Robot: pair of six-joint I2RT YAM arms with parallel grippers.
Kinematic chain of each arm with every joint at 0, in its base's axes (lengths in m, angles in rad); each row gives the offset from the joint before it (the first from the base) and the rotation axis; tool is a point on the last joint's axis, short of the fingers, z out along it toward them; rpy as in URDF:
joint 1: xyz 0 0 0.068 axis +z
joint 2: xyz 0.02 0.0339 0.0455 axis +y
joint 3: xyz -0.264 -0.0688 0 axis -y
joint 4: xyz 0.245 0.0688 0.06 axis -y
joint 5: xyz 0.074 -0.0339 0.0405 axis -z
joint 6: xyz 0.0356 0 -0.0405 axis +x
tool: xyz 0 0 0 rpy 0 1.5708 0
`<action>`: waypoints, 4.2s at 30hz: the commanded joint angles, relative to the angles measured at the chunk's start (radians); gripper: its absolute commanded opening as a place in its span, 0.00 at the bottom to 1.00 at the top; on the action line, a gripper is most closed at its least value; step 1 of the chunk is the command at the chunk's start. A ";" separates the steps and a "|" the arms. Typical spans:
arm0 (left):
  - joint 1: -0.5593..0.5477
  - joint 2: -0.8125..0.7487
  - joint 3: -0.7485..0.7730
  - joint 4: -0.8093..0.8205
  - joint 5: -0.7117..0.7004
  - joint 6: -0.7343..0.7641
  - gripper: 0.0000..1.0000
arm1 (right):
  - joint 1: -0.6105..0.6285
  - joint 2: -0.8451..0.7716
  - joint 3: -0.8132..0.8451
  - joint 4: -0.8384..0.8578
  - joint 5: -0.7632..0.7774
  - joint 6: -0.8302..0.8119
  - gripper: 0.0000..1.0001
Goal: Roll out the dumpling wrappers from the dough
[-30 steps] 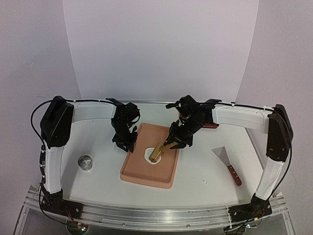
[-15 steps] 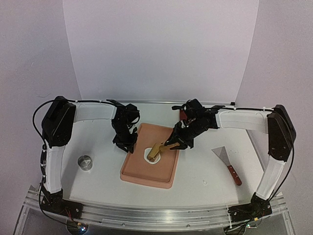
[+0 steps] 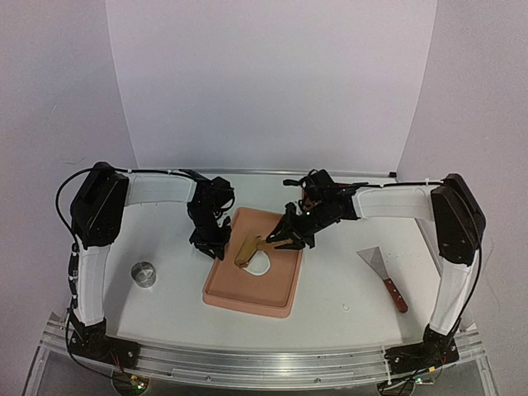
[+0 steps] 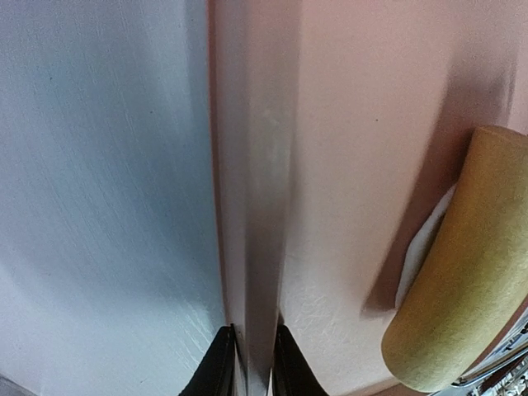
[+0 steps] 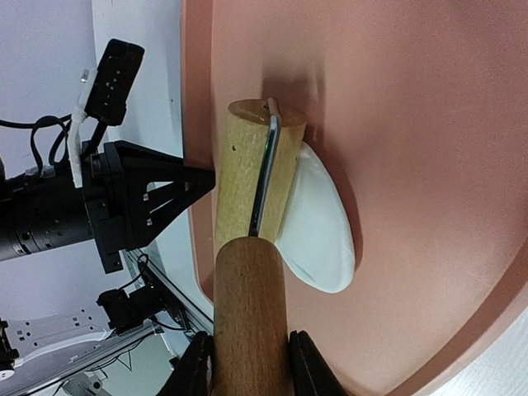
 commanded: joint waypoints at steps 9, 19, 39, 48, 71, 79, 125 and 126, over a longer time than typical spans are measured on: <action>0.000 0.002 -0.022 -0.011 0.039 0.008 0.17 | 0.004 0.188 0.148 -0.357 0.213 -0.037 0.00; 0.001 -0.019 -0.047 -0.001 0.030 -0.010 0.17 | 0.007 0.129 0.554 -0.440 0.141 -0.067 0.00; 0.000 0.013 0.026 -0.026 0.006 -0.020 0.16 | 0.114 -0.127 0.302 -0.483 0.198 0.016 0.00; -0.004 -0.010 0.004 -0.013 0.005 -0.037 0.15 | 0.126 -0.057 0.291 -0.548 0.282 -0.072 0.00; -0.021 -0.034 -0.026 -0.002 -0.002 -0.046 0.13 | 0.115 0.068 0.139 -0.629 0.325 -0.182 0.00; -0.022 -0.047 -0.020 0.005 0.004 -0.058 0.13 | 0.073 0.099 0.074 -0.599 0.300 -0.206 0.00; -0.042 -0.025 0.007 -0.027 0.052 -0.066 0.12 | 0.080 0.258 0.447 -0.536 0.020 -0.387 0.00; -0.042 -0.021 0.014 -0.036 0.044 -0.059 0.12 | 0.083 0.241 0.457 -0.535 0.000 -0.383 0.00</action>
